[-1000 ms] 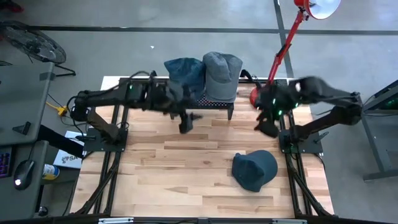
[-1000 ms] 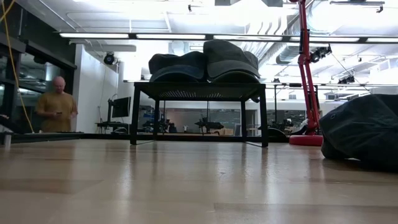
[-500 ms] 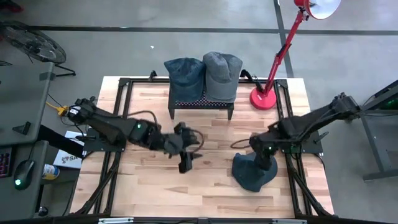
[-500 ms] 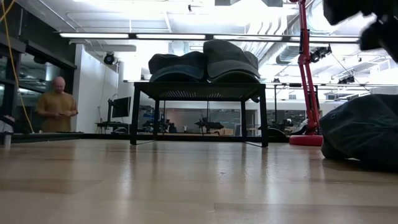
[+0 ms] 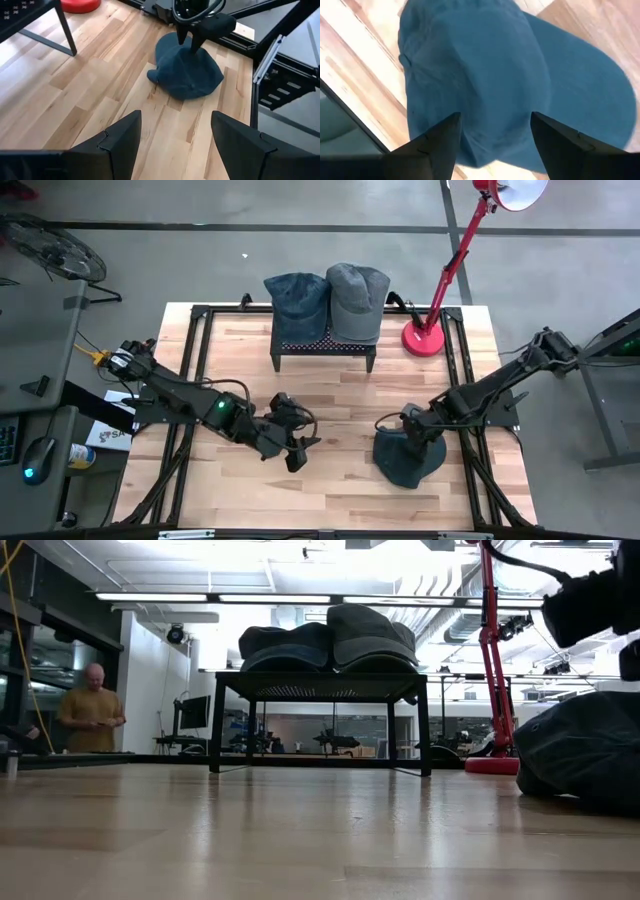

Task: Pick & Place hat
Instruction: Stack the blue cap on the blue cap on the shelf

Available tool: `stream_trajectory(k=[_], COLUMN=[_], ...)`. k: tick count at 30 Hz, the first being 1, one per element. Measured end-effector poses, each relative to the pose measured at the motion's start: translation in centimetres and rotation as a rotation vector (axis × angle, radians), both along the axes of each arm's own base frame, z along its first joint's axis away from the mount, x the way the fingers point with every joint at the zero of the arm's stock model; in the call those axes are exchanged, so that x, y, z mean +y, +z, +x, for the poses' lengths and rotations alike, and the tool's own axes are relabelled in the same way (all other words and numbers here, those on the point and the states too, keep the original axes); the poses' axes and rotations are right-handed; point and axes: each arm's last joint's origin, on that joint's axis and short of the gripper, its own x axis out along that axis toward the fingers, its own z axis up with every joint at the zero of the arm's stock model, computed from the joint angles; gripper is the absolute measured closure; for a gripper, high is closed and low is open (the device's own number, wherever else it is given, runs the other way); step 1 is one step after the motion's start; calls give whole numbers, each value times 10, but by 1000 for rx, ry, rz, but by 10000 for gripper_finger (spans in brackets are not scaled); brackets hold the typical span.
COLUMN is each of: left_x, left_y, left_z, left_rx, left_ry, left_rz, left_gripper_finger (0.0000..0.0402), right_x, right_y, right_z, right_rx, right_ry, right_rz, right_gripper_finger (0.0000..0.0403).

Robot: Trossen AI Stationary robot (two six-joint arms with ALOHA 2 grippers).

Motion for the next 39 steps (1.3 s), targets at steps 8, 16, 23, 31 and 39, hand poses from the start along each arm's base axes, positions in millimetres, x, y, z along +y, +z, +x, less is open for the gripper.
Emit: stream_trajectory(k=[8,16,23,31,39], left_x=[0,0,0,0,1], left_y=[-5,-5,-5,-2,7], left_z=[-1,-1,0,1,6], left_rx=[5,3,3,-35,-138], left_ry=[36,38,38,52,99], left_rz=[-26,-27,-27,-22,68], left_gripper_finger=[166,166,166,166,166], right_x=[0,-1,-1,0,-3], right_y=[-8,-8,-8,0,63], right_z=[0,0,0,3,11], right_rx=[-24,-24,-28,-106,-345], right_ry=[-20,-14,1,1,-34], right_rz=[8,-3,-7,-14,-152], right_gripper_finger=[178,278,383,400,402])
